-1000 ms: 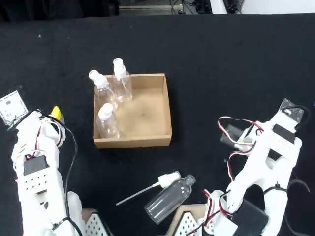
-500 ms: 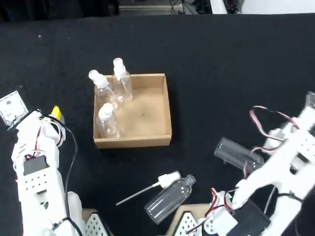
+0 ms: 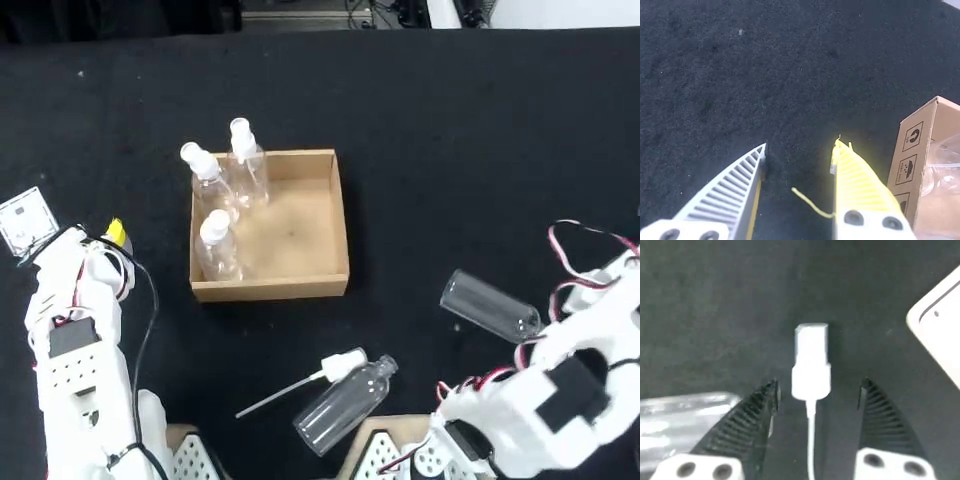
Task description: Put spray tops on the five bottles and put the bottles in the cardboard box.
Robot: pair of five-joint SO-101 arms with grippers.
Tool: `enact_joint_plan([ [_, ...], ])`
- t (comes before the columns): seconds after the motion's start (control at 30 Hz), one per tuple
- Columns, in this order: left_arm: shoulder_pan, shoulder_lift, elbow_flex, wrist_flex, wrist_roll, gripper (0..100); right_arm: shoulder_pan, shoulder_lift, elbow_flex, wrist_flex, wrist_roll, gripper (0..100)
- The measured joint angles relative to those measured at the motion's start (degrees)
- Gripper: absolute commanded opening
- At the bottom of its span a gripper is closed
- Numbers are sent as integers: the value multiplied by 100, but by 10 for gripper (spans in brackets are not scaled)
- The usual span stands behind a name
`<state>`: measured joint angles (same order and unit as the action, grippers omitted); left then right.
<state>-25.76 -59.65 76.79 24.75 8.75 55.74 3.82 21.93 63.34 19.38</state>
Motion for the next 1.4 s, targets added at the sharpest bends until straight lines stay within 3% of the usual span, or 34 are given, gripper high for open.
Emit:
enact_joint_plan([
  [0.27,0,0,0,0,0,191,132,1116,-387,0,281,222],
  [0.5,0,0,0,0,0,191,141,1152,-396,0,668,215],
  [0.7,0,0,0,0,0,191,141,1152,-396,-53,923,9],
  [0.93,0,0,0,0,0,191,132,1143,-396,-9,967,21],
  [1.2,0,0,0,0,0,191,-273,-343,-1486,2286,976,25],
  [1.4,-167,0,0,0,0,191,-1521,-1855,-1547,3560,545,25],
])
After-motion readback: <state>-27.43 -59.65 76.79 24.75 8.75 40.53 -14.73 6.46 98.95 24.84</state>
